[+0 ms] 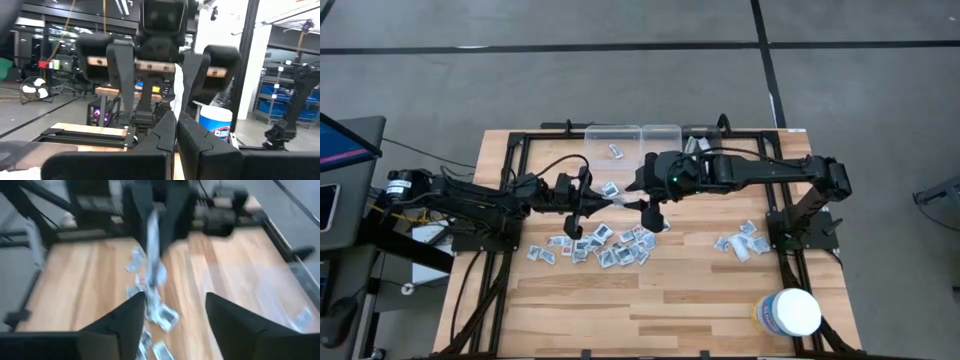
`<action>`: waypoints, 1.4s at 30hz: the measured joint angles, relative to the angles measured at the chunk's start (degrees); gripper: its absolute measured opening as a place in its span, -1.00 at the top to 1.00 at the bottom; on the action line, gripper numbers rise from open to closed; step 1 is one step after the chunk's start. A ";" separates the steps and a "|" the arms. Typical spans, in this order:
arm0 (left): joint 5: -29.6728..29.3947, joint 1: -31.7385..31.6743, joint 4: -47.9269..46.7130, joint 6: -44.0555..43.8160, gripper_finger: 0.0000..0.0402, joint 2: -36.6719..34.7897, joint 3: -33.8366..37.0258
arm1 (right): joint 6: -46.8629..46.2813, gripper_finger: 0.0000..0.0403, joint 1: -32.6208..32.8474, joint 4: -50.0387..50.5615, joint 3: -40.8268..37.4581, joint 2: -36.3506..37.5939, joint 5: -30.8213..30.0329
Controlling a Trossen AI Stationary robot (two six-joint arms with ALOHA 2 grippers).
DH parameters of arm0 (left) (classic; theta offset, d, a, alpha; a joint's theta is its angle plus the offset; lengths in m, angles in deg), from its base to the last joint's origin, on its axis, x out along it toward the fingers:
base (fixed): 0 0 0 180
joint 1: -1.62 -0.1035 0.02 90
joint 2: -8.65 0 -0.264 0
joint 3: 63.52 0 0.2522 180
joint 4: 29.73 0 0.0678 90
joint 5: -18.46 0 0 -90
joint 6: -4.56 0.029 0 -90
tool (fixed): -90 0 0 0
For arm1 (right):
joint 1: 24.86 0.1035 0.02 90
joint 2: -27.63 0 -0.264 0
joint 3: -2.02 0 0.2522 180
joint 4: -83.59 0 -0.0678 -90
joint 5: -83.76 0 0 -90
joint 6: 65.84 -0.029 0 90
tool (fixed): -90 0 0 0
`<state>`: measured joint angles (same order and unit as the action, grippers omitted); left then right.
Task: Pick & Place First Aid Supplies
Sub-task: Put the towelette pack into the bottom transparent bin, then put the alcohol pad into the top right transparent bin
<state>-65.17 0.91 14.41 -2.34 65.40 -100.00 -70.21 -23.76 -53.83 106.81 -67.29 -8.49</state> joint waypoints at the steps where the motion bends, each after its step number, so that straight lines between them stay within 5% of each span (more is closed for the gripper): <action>1: -0.30 0.00 0.00 0.00 0.96 0.00 0.00 | -0.02 -0.07 0.00 1.33 -0.08 0.00 -0.78; 7: -5.17 -0.01 -0.43 0.65 0.96 -0.01 -0.02 | -1.74 -0.22 -0.04 11.70 -0.16 0.00 -4.45; 18: -29.96 -4.14 -21.22 6.82 0.92 -0.01 -0.02 | -9.66 -0.11 0.09 17.07 -0.58 -0.02 -7.71; 29: -30.55 -7.63 -28.50 6.16 0.89 0.00 -0.02 | -13.85 -0.02 1.20 15.98 -6.57 -0.07 -7.75; 42: -30.56 -8.56 -30.93 2.93 0.55 0.00 -0.02 | -15.23 0.01 1.17 15.10 -8.89 -0.07 -7.86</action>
<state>-95.73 -7.65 -16.52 0.60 65.40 -100.03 -85.44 -22.59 -38.73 97.93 -67.35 -16.35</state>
